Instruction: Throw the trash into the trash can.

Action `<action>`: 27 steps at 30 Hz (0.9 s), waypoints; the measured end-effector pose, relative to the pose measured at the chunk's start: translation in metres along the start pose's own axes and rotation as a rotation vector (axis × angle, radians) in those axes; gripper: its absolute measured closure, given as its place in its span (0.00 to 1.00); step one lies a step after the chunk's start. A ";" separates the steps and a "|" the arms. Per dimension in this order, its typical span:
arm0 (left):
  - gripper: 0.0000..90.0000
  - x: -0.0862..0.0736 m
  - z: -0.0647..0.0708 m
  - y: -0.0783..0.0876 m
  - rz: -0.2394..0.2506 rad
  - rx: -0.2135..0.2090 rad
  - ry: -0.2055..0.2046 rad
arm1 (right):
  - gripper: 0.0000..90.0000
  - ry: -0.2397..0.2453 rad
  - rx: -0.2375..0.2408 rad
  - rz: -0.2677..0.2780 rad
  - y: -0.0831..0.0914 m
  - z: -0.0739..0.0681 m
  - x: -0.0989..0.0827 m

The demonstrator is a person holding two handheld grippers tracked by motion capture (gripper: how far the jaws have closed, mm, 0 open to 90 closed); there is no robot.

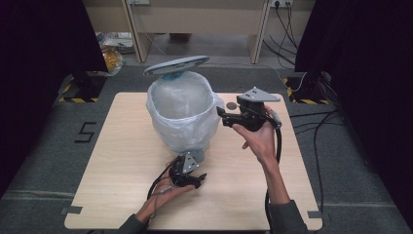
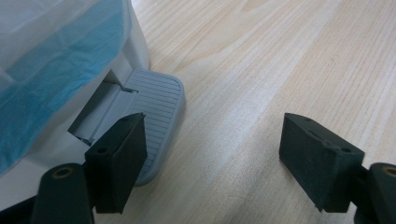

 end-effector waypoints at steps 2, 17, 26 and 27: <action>0.25 0.000 0.000 0.000 0.000 0.000 0.000 | 0.24 -0.003 -0.005 0.000 0.002 0.002 -0.002; 0.25 0.000 0.000 0.000 0.003 0.000 0.004 | 0.24 -0.022 -0.034 -0.020 0.018 0.017 -0.036; 0.25 0.000 0.000 0.000 0.004 0.000 0.004 | 0.24 -0.034 -0.050 -0.040 0.021 0.019 -0.058; 0.25 0.000 0.000 0.000 0.003 0.000 0.004 | 0.24 -0.029 -0.052 -0.045 0.021 0.019 -0.061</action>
Point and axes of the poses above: each handheld gripper's, and its own axes: y roughly backward along the jaws, x roughly out of its top, z roughly to its right, the point moved 4 cm from there along -y, roughly forward along the jaws, and after that the axes turned 2 degrees about -y, right-handed, at the moved point
